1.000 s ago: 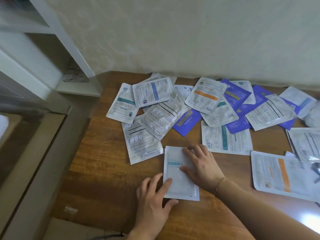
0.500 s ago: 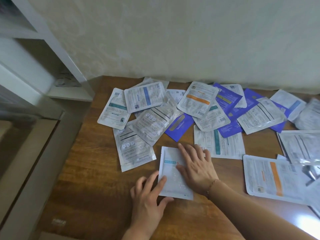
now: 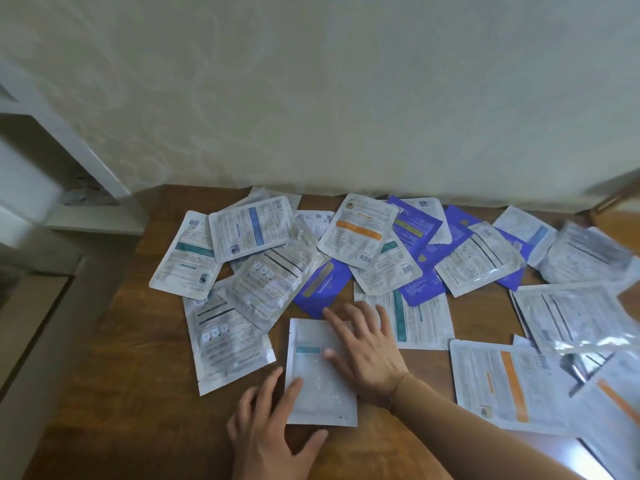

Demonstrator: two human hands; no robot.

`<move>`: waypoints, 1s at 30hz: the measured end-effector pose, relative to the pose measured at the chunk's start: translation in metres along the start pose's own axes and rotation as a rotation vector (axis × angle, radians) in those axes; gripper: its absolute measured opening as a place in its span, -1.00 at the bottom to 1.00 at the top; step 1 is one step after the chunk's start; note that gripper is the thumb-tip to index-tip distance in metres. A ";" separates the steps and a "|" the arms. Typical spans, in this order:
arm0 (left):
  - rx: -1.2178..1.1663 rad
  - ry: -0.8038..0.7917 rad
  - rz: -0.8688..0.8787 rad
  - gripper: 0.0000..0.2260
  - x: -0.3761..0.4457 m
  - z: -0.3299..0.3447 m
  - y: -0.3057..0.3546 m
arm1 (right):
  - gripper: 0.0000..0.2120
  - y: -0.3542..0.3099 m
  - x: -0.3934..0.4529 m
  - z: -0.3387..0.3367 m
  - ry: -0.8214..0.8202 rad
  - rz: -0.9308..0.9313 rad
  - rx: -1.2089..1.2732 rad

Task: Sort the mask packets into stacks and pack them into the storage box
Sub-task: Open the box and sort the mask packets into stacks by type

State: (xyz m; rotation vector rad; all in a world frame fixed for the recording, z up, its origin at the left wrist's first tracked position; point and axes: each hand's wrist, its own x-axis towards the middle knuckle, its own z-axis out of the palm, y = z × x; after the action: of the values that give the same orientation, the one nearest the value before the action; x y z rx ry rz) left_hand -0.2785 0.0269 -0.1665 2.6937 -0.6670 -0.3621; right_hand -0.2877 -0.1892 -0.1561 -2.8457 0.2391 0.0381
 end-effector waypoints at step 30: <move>0.479 -0.205 0.582 -0.34 0.229 0.072 0.258 | -0.50 0.295 -0.100 -0.095 0.219 0.607 -0.011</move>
State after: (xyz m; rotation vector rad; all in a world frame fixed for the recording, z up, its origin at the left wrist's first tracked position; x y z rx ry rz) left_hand -0.2091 -0.3178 -0.1697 2.7197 -1.7301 -0.3549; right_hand -0.4358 -0.4787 -0.1424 -2.6716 1.1363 -0.1487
